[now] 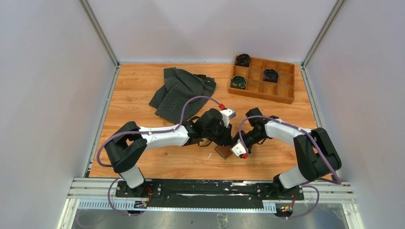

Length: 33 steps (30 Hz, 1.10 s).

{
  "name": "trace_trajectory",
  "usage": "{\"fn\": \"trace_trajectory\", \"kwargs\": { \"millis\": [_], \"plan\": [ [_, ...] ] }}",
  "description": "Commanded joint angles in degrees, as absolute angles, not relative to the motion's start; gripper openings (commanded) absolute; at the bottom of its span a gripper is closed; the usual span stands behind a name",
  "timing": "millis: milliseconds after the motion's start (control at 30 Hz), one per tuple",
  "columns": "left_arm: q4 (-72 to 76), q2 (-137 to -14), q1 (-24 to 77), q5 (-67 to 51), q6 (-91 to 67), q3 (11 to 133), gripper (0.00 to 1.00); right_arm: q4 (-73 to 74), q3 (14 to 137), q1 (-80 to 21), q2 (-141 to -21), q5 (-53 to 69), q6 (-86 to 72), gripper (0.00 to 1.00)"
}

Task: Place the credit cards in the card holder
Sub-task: Close the card holder at the center of the board.

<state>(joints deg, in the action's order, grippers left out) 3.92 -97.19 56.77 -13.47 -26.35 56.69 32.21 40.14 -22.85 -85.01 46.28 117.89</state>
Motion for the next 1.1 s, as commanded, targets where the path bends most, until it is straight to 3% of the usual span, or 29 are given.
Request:
{"fn": "trace_trajectory", "kwargs": {
  "millis": [0,67,233,400,467,533,700,1067],
  "plan": [
    [4.73,-92.48,56.89,-11.45,-24.71,55.22,0.24,33.84,37.49,-23.98,-88.7,34.05,116.02,0.46],
    [4.74,-90.44,56.63,-9.56,-22.94,53.54,0.28,33.84,37.44,-23.99,-88.69,33.97,115.98,0.46],
    [1.64,-88.84,56.51,-5.76,-16.08,51.19,0.48,33.99,37.61,-24.08,-88.68,33.84,116.02,0.46],
    [-6.95,-93.15,56.68,-4.62,-15.45,56.55,0.51,34.16,37.7,-24.26,-88.86,33.71,115.93,0.46],
    [-9.94,-95.25,56.77,-3.07,-15.13,59.17,0.61,34.26,37.71,-24.33,-88.78,33.6,115.91,0.46],
    [-11.45,-96.72,56.78,-1.62,-15.49,60.64,0.64,34.28,37.71,-24.33,-88.77,33.6,115.84,0.46],
    [-12.32,-99.19,56.78,-1.5,-15.47,62.44,0.61,34.3,37.9,-24.48,-89.28,33.41,115.84,0.46],
    [-12.77,-102.37,56.78,-2.2,-15.29,65.14,0.37,34.35,37.88,-24.69,-89.21,33.29,115.49,0.45]
  ]
}}
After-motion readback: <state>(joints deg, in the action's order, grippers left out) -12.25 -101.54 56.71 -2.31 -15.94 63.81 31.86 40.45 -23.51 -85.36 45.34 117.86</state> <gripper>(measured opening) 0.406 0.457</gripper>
